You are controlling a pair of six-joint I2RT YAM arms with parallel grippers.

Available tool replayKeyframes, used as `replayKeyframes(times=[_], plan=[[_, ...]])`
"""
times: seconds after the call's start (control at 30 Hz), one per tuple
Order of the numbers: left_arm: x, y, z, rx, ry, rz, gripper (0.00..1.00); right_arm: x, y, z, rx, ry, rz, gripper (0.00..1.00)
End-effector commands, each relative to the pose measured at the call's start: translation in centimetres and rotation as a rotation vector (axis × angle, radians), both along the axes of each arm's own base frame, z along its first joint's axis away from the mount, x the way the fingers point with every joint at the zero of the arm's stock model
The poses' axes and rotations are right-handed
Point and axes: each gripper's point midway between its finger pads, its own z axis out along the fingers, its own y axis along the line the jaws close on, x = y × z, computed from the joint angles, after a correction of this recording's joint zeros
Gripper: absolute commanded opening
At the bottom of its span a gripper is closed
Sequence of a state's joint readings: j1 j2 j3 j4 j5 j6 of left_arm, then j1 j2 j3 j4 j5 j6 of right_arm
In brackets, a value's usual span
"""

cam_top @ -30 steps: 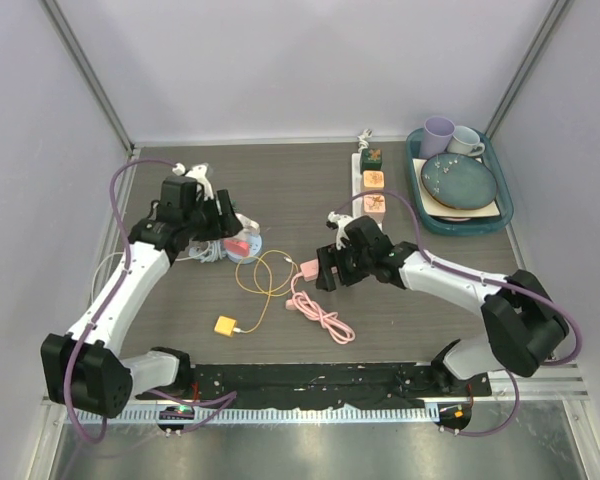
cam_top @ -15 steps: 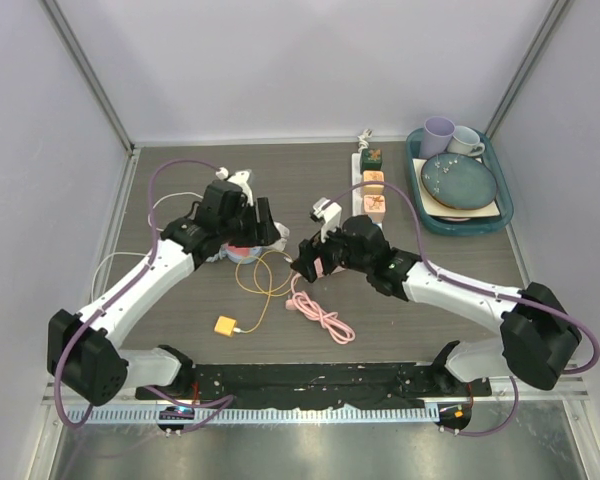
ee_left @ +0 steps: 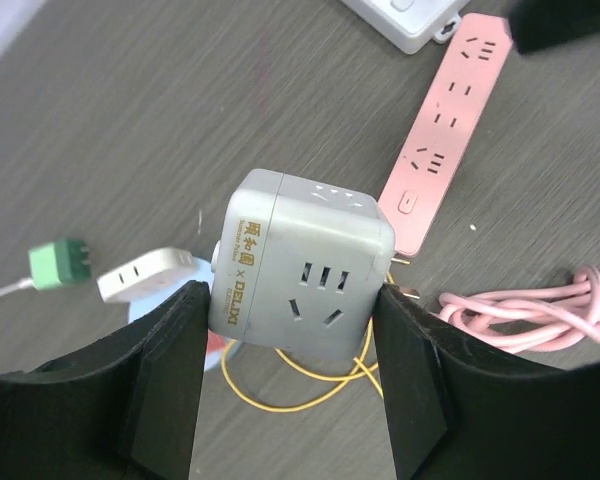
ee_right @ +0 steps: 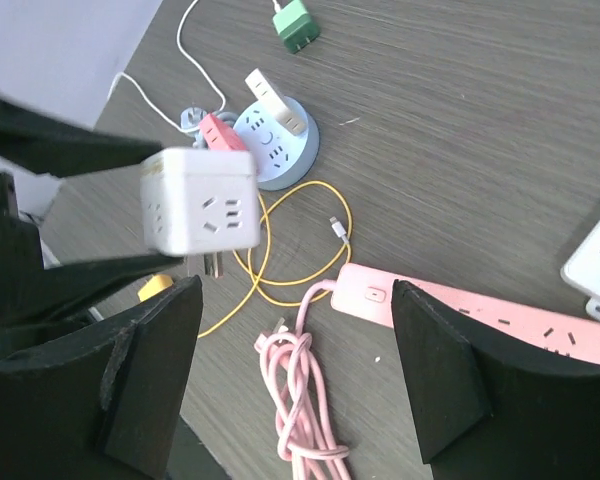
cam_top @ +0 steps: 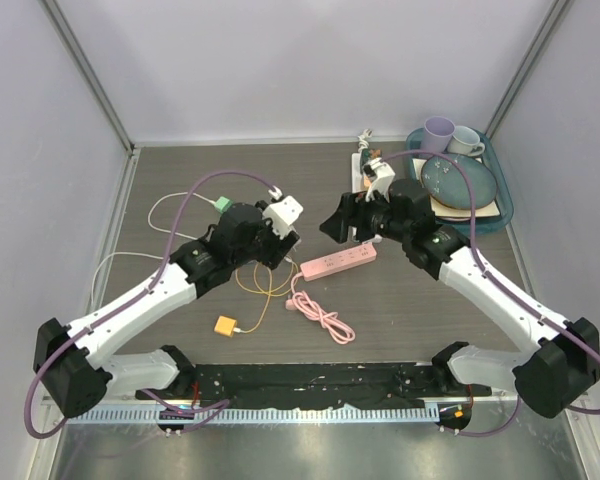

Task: Insert the plug
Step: Pick up the plug from the center of the board.

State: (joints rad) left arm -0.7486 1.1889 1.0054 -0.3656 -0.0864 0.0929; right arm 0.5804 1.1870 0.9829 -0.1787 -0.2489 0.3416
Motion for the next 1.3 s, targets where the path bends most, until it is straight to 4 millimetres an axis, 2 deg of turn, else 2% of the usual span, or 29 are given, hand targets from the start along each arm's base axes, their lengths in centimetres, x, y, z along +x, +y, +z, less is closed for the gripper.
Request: replayKeyframes(times=[0.0, 0.2, 0.33, 0.67, 0.9, 1.1, 1.17, 1.27], plan=[[0.8, -2.0, 4.9, 0.018, -0.301, -0.132, 0.15, -1.2, -0.1, 1.8, 0.127, 0.128, 0.043, 0.82], [-0.9, -4.8, 6.2, 0.068, -0.460, -0.219, 0.17, -1.2, 0.6, 2.5, 0.185, 0.198, 0.125, 0.85], [-1.3, -5.5, 6.2, 0.115, -0.509, -0.252, 0.17, -1.5, 1.3, 3.4, 0.213, 0.211, 0.197, 0.87], [-3.0, -7.0, 6.7, 0.174, -0.580, -0.333, 0.18, -1.6, 2.0, 1.8, 0.199, 0.284, 0.342, 0.88], [-3.8, -7.8, 6.4, 0.194, -0.593, -0.374, 0.19, -2.5, 2.6, 1.4, 0.200, 0.323, 0.438, 0.88], [-3.6, -8.0, 6.0, 0.211, -0.591, -0.376, 0.20, -3.2, 2.8, 0.8, 0.214, 0.370, 0.486, 0.81], [-3.5, -8.2, 6.3, 0.194, -0.601, -0.368, 0.20, -3.6, 2.9, 0.8, 0.223, 0.382, 0.508, 0.74], [-3.5, -8.1, 6.2, 0.192, -0.596, -0.360, 0.26, -3.7, 2.9, 0.6, 0.226, 0.395, 0.515, 0.56]])
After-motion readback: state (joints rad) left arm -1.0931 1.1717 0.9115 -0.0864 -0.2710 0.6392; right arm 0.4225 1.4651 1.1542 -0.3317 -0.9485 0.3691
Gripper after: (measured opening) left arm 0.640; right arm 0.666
